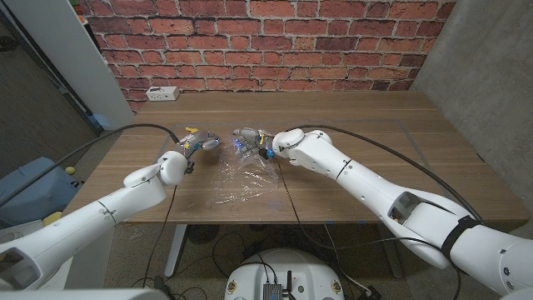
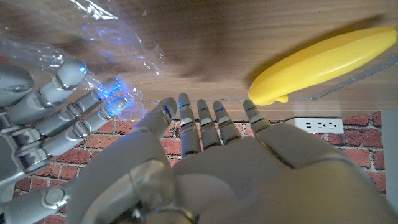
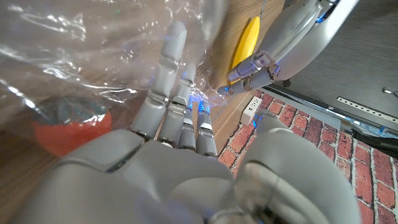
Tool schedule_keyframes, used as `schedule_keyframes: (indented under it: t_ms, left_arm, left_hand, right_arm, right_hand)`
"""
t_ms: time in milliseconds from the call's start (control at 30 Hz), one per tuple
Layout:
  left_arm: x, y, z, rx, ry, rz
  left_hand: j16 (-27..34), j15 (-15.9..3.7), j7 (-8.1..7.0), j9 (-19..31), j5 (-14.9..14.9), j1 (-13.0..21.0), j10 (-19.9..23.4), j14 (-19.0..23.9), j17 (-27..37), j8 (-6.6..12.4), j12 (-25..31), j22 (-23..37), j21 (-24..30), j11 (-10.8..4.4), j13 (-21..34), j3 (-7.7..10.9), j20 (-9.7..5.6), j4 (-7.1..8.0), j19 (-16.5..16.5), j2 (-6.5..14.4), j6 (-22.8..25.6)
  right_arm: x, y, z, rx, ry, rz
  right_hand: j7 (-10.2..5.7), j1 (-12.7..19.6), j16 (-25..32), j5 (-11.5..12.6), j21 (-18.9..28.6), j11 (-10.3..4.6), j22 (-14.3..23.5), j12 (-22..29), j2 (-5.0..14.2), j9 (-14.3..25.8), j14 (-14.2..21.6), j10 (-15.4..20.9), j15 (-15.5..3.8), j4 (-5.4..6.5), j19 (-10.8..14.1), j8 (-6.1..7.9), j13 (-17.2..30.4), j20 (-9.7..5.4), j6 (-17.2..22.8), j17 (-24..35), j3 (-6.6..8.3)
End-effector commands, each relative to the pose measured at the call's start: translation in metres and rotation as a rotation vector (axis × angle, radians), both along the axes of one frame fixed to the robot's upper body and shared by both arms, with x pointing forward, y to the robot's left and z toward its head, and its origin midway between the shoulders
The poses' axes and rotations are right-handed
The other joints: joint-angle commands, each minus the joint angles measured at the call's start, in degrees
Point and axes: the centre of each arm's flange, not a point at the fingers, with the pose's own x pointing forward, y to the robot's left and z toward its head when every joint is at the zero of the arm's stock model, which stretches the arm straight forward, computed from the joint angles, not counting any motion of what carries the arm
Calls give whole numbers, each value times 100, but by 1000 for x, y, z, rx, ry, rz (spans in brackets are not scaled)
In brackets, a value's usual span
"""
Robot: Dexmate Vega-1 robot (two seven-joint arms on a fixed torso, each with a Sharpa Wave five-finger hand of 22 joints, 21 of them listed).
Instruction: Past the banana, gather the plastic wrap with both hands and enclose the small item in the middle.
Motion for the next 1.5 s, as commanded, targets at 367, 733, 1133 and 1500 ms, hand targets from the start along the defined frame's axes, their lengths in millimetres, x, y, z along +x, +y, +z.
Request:
schedule_keyframes:
  t_ms: [367,733,1133,1500]
  left_arm:
    - [5,-4,4,-18,-22,-45]
    - [6,-10,5,-9,-52,-74]
    - [-4,-15,7,-8,-118,-100]
    - [-21,-17,-3,-35,-252,-104]
  left_hand:
    - [36,52,-238,4,0,-15,-200,-29,37,3,8,33,52,-35,31,-26,126,-19,77,14,-363]
    - [36,-19,-255,0,7,9,-241,-46,32,28,28,36,65,-120,30,-27,116,-50,120,-11,-405]
    - [95,-59,-271,-23,-88,-99,-71,181,22,132,135,25,110,-139,15,-352,86,-330,352,-500,-192]
    - [229,-134,14,168,-121,-18,601,811,104,268,479,65,223,-14,287,-725,-29,-455,711,-609,254]
  right_arm:
    - [-2,-40,16,250,-295,157]
    - [-28,-68,16,233,-582,9]
    - [-35,-78,3,153,-528,47]
    - [-46,-77,3,-52,-579,29]
  right_hand:
    - [-321,475,79,161,-783,-265,37,160,206,-42,-346,-341,-71,-612,80,178,-122,38,-134,-47,263]
    - [-572,1308,598,208,-1516,-590,86,427,554,-41,9,694,-486,-1463,-779,340,-84,151,757,429,570]
    - [-596,1400,981,239,-588,-688,227,257,552,-16,975,468,-1035,-1508,862,99,-3,-954,541,714,532]
    - [-667,1683,962,278,-857,-747,173,333,642,-4,766,737,-933,-1638,-50,216,-26,-517,724,900,640]
